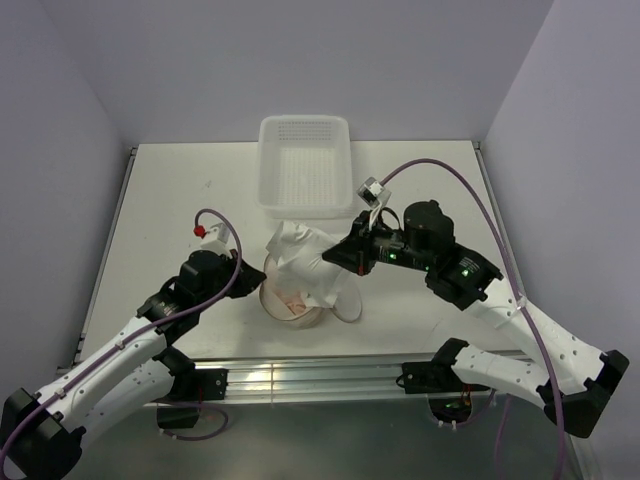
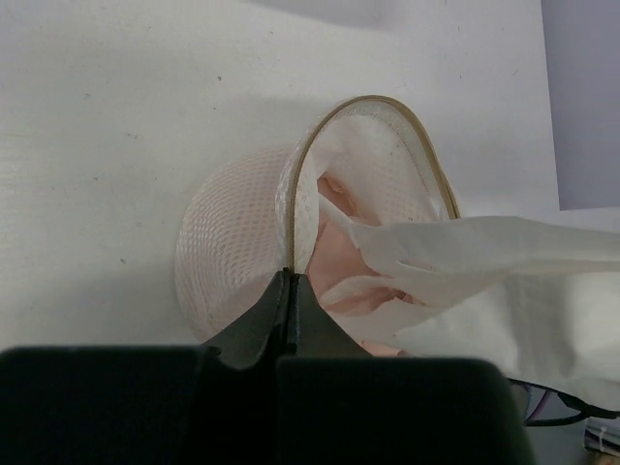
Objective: Place the bra in the laundry bag and zip it closed
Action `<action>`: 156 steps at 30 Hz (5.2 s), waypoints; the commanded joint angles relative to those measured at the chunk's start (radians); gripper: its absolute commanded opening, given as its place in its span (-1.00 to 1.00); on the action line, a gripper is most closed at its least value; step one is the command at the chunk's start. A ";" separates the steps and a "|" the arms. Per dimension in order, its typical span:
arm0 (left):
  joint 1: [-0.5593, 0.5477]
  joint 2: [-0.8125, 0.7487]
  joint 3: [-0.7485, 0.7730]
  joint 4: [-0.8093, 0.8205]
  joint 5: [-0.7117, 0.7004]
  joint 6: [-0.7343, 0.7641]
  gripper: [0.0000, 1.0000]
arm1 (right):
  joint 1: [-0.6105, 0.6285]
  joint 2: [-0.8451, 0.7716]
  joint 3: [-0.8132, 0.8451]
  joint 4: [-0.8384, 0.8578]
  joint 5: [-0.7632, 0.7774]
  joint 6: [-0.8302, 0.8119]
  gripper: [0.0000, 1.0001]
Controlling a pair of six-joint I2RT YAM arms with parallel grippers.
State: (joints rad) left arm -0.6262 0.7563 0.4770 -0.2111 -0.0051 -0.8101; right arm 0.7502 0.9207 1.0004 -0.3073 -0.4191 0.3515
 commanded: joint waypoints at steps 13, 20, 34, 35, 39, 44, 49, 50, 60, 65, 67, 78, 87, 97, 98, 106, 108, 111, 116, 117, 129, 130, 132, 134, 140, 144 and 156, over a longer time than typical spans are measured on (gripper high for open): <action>-0.003 -0.095 -0.028 0.052 -0.041 -0.023 -1.00 | 0.152 0.138 0.081 -0.010 0.290 0.006 -1.00; -0.003 -0.100 -0.040 0.078 -0.047 -0.031 -0.99 | 0.212 0.207 0.076 -0.064 0.414 -0.006 -1.00; -0.001 -0.152 -0.046 -0.033 -0.070 -0.035 -0.09 | 0.227 0.214 0.092 -0.092 0.448 -0.023 -1.00; -0.001 -0.156 -0.046 -0.037 -0.070 -0.037 -0.09 | 0.227 0.216 0.089 -0.090 0.450 -0.022 -1.00; -0.003 -0.155 -0.058 -0.065 -0.067 -0.041 -0.26 | 0.227 0.205 0.084 -0.093 0.457 -0.022 -1.00; -0.003 -0.143 -0.061 -0.034 -0.032 -0.024 -0.44 | 0.228 0.193 0.093 -0.090 0.461 -0.028 -1.00; -0.003 -0.084 -0.051 -0.002 -0.035 -0.011 -0.53 | 0.227 0.196 0.081 -0.079 0.445 -0.023 -1.00; -0.003 -0.078 -0.051 0.006 -0.035 -0.009 -0.59 | 0.227 0.196 0.080 -0.078 0.431 -0.022 -1.00; -0.003 -0.136 -0.034 0.068 -0.003 -0.021 -1.00 | 0.264 0.268 0.115 -0.075 0.393 -0.026 -1.00; -0.001 -0.198 -0.066 0.096 0.011 -0.047 -1.00 | 0.276 0.325 0.101 -0.027 0.379 -0.022 -1.00; -0.001 -0.193 -0.077 0.105 0.016 -0.054 -1.00 | 0.281 0.357 0.098 -0.016 0.364 -0.016 -1.00; -0.001 -0.256 -0.069 0.153 0.011 -0.044 -1.00 | 0.291 0.518 0.116 -0.053 0.388 -0.025 -1.00; -0.001 -0.259 -0.138 0.232 0.108 -0.063 -1.00 | 0.290 0.632 0.296 -0.102 0.540 0.013 -1.00; -0.001 -0.256 -0.206 0.294 0.155 -0.123 -1.00 | 0.284 0.713 0.213 0.034 0.684 0.161 -1.00; -0.001 -0.252 -0.204 0.303 0.160 -0.127 -1.00 | 0.284 0.719 0.198 0.087 0.660 0.178 -1.00; -0.003 -0.224 -0.189 0.406 0.217 -0.187 -1.00 | 0.285 0.756 0.116 0.214 0.737 0.267 -1.00; -0.001 -0.247 -0.176 0.400 0.209 -0.213 -1.00 | 0.285 0.762 0.103 0.241 0.738 0.274 -1.00; -0.001 -0.279 -0.155 0.375 0.183 -0.222 -1.00 | 0.285 0.785 0.092 0.251 0.737 0.280 -1.00; -0.003 -0.319 -0.176 0.303 0.071 -0.230 -1.00 | 0.285 0.672 0.040 0.240 0.752 0.244 -0.42; -0.001 -0.318 -0.178 0.300 0.062 -0.227 -1.00 | 0.285 0.649 0.043 0.223 0.756 0.233 -0.26; -0.001 -0.250 -0.173 0.337 0.030 -0.192 -1.00 | 0.284 0.273 -0.057 0.148 0.708 0.228 0.90; -0.003 -0.255 -0.169 0.320 0.024 -0.184 -0.99 | 0.282 0.232 -0.083 0.152 0.707 0.233 0.90; -0.001 -0.270 -0.170 0.308 0.011 -0.184 -1.00 | 0.278 0.157 -0.159 0.160 0.738 0.260 0.87; -0.003 -0.293 -0.169 0.286 0.010 -0.176 -1.00 | 0.247 0.107 -0.235 0.191 0.769 0.326 0.75; -0.001 -0.342 -0.175 0.222 -0.026 -0.167 -1.00 | 0.080 -0.052 -0.589 0.384 0.658 0.579 0.55; -0.003 -0.347 -0.182 0.214 -0.019 -0.162 -1.00 | -0.001 -0.045 -0.730 0.477 0.635 0.670 0.57; -0.003 -0.344 -0.198 0.226 -0.003 -0.159 -1.00 | -0.075 0.246 -0.769 0.744 0.553 0.790 0.48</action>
State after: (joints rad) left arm -0.6262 0.4183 0.2714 -0.0090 -0.0071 -0.9878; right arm 0.6853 1.1275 0.2234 0.3183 0.1471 1.0870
